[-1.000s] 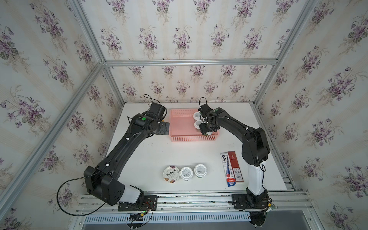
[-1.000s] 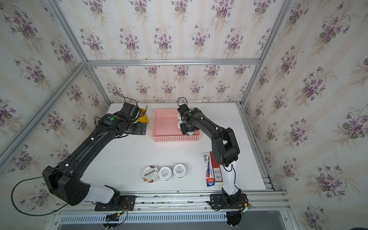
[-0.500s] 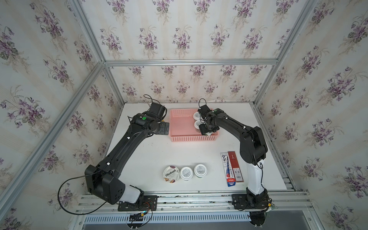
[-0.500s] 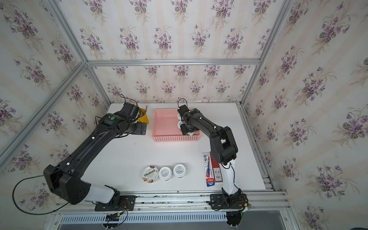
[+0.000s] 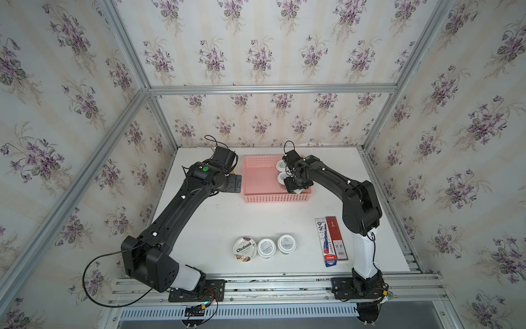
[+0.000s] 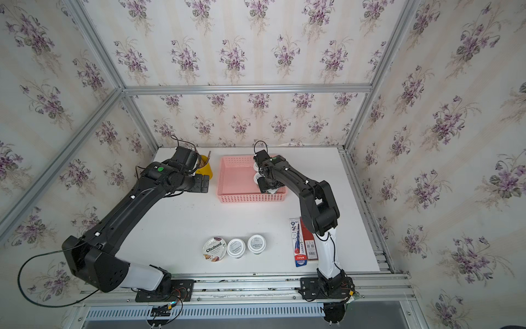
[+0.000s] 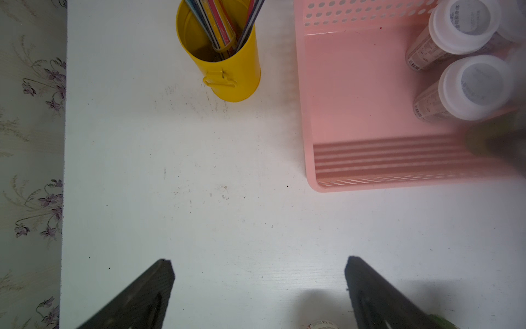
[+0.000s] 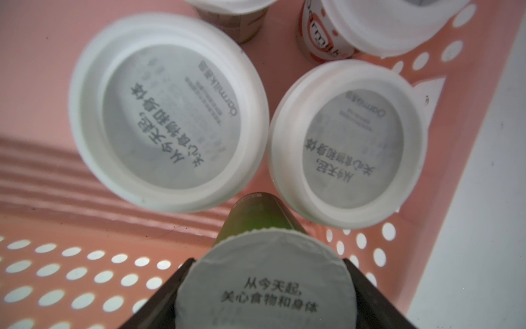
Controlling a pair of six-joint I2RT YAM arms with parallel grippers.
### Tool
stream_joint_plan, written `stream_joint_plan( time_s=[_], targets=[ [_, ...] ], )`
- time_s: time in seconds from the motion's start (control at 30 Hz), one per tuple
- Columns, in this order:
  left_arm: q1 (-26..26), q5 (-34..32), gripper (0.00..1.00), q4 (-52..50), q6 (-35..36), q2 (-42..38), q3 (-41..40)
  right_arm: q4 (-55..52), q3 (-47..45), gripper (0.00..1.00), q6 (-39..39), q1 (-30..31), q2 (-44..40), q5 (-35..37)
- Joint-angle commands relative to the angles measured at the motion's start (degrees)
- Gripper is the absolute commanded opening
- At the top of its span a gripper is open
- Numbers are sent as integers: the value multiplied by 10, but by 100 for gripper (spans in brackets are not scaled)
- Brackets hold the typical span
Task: Put the yogurt in the basket
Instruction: Place the yogurt in the basket.
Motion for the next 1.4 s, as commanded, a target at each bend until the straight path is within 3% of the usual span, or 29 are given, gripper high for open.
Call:
stream_joint_plan(
  time_s=[0.0, 1.37],
  targets=[
    [1, 2, 99, 8, 1, 1, 1, 6, 3, 77, -1, -1, 0, 6],
    [2, 0, 99, 9, 1, -5, 0, 7, -25, 83, 2, -23, -16, 17]
  ],
)
